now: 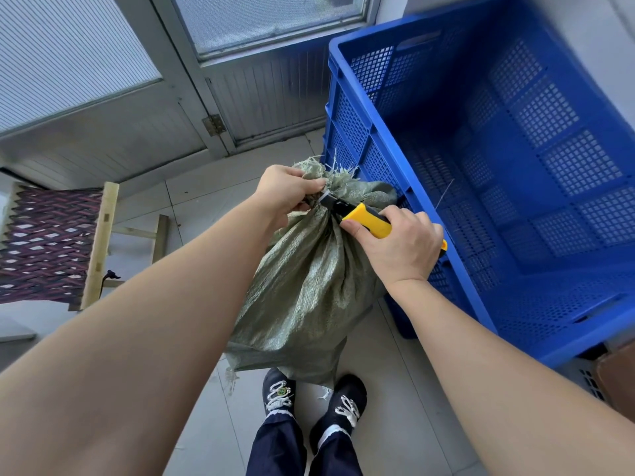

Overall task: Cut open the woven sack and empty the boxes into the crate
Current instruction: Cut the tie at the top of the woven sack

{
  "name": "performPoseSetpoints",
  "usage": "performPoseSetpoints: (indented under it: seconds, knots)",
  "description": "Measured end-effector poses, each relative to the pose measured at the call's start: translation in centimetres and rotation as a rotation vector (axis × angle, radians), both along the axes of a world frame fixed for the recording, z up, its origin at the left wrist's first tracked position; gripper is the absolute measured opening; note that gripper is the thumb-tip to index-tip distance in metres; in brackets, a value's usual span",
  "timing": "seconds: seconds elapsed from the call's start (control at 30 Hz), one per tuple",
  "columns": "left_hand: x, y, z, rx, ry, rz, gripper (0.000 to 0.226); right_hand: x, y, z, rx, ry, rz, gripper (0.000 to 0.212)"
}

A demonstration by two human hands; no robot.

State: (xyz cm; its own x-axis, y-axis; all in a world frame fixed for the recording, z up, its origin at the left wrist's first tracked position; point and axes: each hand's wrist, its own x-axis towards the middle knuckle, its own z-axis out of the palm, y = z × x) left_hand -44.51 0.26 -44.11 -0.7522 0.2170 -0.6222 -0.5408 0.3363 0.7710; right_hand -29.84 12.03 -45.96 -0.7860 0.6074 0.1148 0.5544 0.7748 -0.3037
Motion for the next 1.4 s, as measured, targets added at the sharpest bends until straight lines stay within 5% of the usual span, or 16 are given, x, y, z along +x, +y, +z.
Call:
performPoseSetpoints:
  seconds: [0.47,1.0,1.1,1.2,1.4]
  knots:
    - [0.6,0.3,-0.4,0.075,-0.139,0.130,0.045,-0.3,-0.6,0.1,-0.071,-0.034,-0.016,0.075]
    - [-0.2,1.0,-0.8,-0.087,0.008,0.029,0.036,-0.9,-0.6,0.6,-0.058,-0.010,-0.080,0.074]
    - [-0.5,1.3,-0.2,-0.103,-0.008,0.009,0.006,-1.7,-0.5,0.9,-0.088,-0.037,-0.083,0.076]
    - [-1.0,1.3,-0.1,-0.137,0.000,-0.015,0.021,-2.4,-1.1,1.0,-0.154,-0.051,-0.108,0.073]
    - [-1.3,1.4,-0.1,-0.159,-0.046,0.010,0.003,-3.1,-2.3,0.7,-0.282,-0.063,-0.177,0.074]
